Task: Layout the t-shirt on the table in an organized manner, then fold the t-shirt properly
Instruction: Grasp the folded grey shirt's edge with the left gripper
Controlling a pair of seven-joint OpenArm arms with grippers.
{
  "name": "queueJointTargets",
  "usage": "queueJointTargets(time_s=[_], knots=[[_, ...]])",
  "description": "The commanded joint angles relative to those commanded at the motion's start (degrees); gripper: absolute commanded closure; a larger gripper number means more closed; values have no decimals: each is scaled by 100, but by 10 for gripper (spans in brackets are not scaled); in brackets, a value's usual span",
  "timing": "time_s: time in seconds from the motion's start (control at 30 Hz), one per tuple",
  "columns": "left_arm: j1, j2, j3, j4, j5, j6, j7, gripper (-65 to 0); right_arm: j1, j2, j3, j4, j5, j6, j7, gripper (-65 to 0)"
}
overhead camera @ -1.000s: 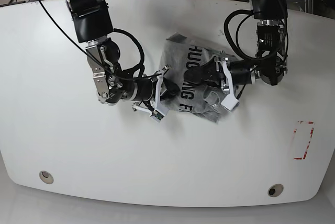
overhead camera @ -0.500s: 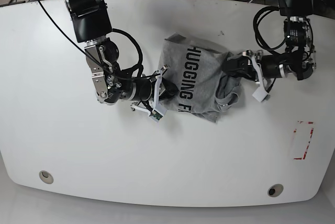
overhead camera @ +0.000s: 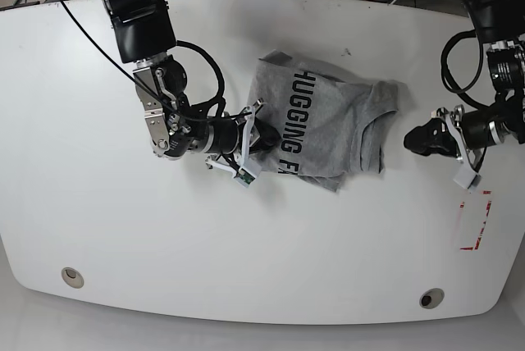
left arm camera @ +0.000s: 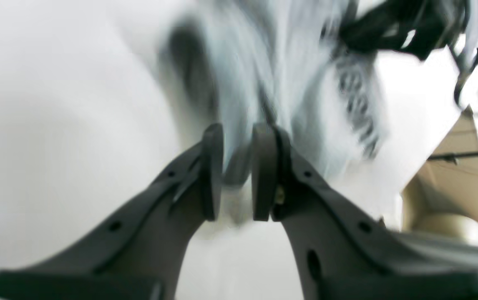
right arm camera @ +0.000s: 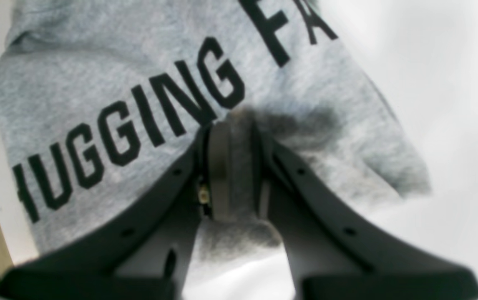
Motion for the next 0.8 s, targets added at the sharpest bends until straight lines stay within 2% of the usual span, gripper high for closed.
queueJointTargets(time_s=[0.03, 0.17, 0.27, 0.33, 0.4, 0.5, 0.67, 0.8], knots=[[-35, 18, 9, 0, 0, 0, 0, -115, 0, 0, 0, 0, 0, 0, 0, -81], [-255, 545, 44, -44, 26, 0, 0, -115, 0, 0, 0, 0, -9, 0, 0, -81], [-273, 870, 325, -185, 88, 0, -9, -115, 0, 9, 0, 0, -18, 0, 0, -81], [-281, 1064, 440, -237, 290, 0, -18, -115, 0, 9, 0, 0, -18, 0, 0, -81], [-316, 1319, 545, -237, 695, 0, -70, -115, 0, 9, 0, 0, -18, 0, 0, -81], [-299, 1538, 695, -246, 1284, 0, -325, -115, 0, 9, 0, 0, -18, 0, 0, -81], [-308, 1530, 1037, -396, 2066, 0, -774, -115, 0, 9, 0, 9, -9, 0, 0, -81], [-422, 1284, 1073, -949, 2505, 0, -993, -115, 0, 9, 0, 9, 9, 0, 0, -81]])
